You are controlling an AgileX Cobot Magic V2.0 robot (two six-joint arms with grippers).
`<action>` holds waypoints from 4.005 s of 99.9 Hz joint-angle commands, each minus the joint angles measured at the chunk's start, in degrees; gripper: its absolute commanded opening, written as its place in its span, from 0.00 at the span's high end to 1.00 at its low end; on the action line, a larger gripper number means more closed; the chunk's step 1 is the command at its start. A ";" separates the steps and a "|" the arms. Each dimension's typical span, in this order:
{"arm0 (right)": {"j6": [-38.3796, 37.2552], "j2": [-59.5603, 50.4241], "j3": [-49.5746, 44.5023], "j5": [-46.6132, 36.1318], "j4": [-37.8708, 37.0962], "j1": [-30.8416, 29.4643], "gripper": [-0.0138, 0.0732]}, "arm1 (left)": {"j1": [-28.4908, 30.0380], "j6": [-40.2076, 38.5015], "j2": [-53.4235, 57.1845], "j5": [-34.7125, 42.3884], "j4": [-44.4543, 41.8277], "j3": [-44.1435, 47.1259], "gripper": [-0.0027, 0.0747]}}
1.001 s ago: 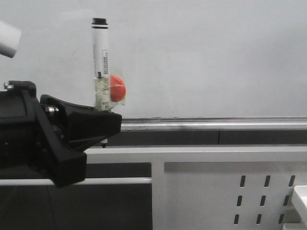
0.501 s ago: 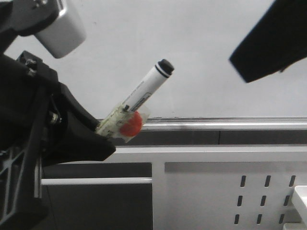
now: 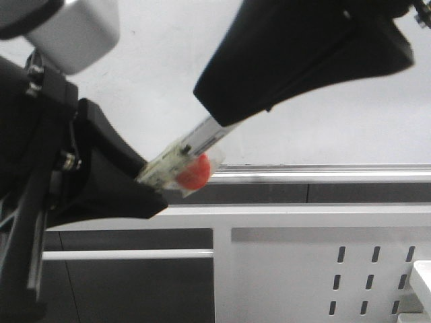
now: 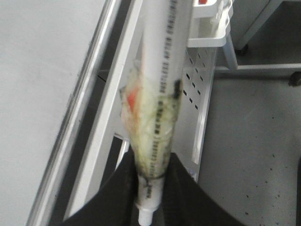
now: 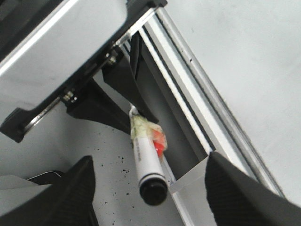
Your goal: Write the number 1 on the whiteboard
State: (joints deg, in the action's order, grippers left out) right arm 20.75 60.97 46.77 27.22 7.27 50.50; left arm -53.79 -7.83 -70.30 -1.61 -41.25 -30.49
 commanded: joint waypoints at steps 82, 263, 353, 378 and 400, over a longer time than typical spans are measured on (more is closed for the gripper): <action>0.76 1.77 2.05 -5.86 -0.34 0.07 0.93 | -0.52 -0.11 1.47 5.25 -0.96 -3.63 0.99; 0.66 -19.94 -11.84 -22.77 1.43 -7.99 0.93 | 15.47 -10.17 30.39 14.46 22.40 9.67 0.99; 0.66 -10.15 -11.84 -31.57 7.87 -12.99 0.93 | 26.67 -7.42 37.74 17.79 20.50 13.79 0.99; 0.66 -9.38 -11.61 -32.90 7.87 -12.99 0.93 | 26.67 -7.42 37.63 17.34 18.12 13.79 0.99; 0.66 -7.03 -10.57 -36.40 7.87 -11.28 0.93 | 26.67 -7.42 37.28 17.49 18.12 13.79 0.99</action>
State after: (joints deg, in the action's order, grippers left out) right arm 21.16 53.88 33.97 -1.84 15.13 38.70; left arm -27.33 -15.33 -32.54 11.59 -23.54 -15.03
